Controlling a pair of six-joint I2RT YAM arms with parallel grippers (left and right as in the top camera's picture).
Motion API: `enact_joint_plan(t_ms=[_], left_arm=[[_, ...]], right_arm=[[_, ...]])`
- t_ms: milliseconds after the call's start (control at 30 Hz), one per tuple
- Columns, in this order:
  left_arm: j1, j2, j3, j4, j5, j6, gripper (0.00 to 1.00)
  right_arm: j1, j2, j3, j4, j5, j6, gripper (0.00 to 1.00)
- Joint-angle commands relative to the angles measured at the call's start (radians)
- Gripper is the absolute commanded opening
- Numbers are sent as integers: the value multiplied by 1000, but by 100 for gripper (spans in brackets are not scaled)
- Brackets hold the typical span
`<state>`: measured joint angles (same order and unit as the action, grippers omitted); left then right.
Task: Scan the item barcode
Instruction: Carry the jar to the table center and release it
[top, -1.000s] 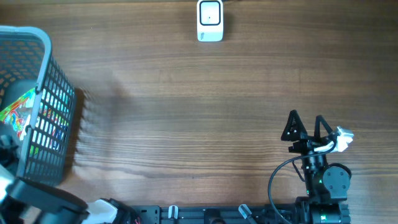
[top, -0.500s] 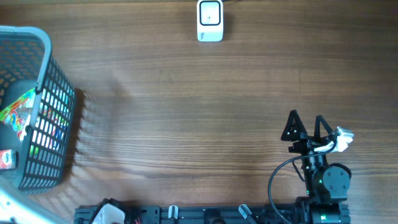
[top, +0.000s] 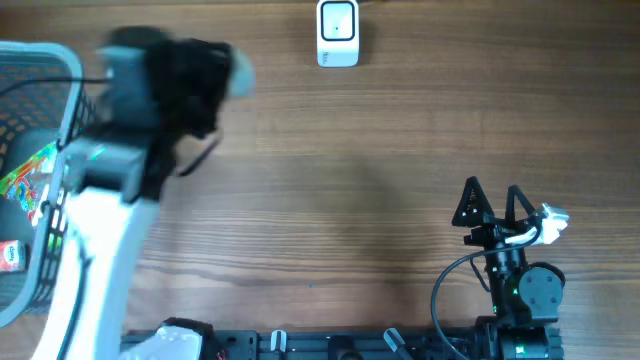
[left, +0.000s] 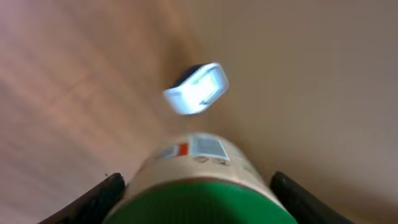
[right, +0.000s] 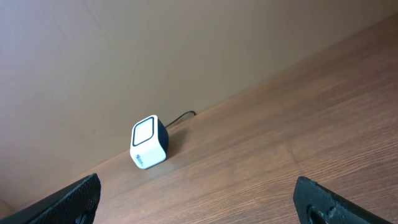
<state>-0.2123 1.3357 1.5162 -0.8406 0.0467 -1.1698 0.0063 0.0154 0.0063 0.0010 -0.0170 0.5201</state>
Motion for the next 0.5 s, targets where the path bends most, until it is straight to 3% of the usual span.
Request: enact_joint_plan(t_ms=[0,100,267,467], left_arm=[[-107,193,10,-38,-182,-16,68],[-136,337,10,-48,-154,-17,68],[-146,518,10,-48,32,-16,68],[-145,557,10,-49,84,-35,70]], right_arm=[[6,-8,-1,6,19,6,100],[6,-8,-1,6,19,6,99],[6,-8,-1,6,19,6,100],[6,-8,-1,6,19,6,100]])
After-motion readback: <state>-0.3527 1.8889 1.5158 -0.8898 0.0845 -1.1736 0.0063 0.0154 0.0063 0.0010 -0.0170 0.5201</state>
